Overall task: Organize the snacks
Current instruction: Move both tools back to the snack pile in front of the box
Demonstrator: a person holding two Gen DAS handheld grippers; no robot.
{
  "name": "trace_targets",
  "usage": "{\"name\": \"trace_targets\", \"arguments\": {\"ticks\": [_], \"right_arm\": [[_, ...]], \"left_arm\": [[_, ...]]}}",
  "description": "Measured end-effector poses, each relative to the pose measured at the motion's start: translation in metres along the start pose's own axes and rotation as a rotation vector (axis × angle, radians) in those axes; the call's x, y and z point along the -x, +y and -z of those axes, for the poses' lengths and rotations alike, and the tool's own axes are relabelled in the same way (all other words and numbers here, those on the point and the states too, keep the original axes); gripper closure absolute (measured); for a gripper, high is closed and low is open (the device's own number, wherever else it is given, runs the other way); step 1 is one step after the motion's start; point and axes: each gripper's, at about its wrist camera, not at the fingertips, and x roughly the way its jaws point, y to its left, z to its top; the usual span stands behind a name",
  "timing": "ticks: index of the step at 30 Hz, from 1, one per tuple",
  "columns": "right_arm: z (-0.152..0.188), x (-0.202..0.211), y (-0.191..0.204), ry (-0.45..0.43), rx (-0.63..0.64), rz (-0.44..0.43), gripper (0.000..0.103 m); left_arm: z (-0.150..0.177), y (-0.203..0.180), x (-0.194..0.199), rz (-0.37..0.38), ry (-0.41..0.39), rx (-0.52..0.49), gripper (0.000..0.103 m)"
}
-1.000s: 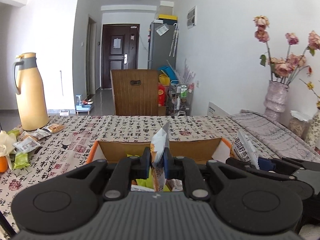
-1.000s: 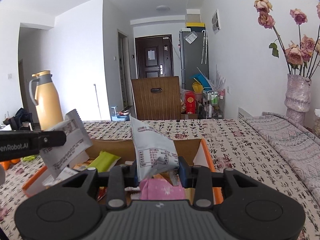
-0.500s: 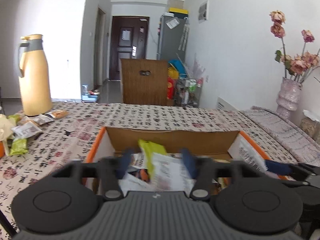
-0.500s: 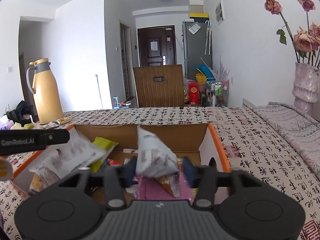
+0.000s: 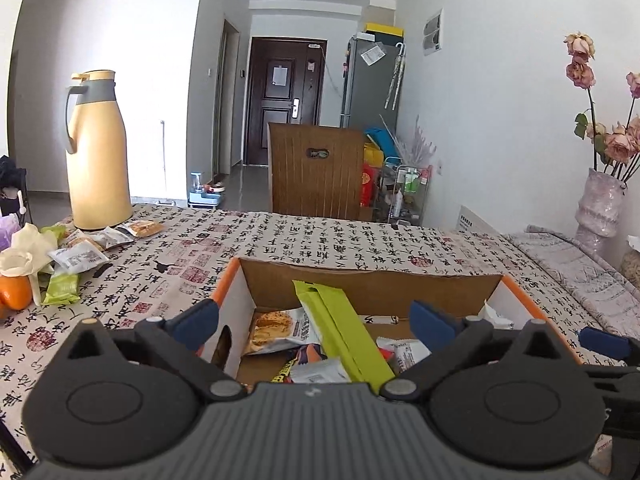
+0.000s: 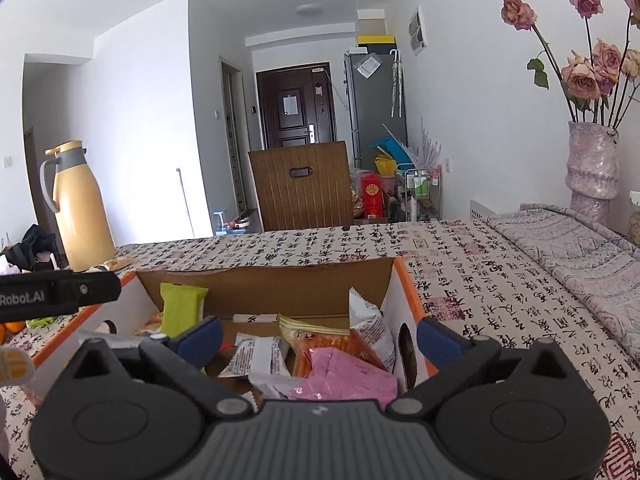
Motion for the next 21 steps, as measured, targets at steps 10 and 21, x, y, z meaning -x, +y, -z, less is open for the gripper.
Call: {"name": "trace_targets", "arguments": {"ticks": [10,21], "right_arm": [[-0.006,0.031,0.002,-0.029,-0.005,0.031,0.0],[0.009,0.077,0.012,-0.006,0.03,0.029,0.0]], "left_arm": [[-0.007,0.003,0.029,-0.015,-0.013,0.007,0.0],[0.01,0.011,0.07,-0.023,-0.002,-0.005,0.0]]}}
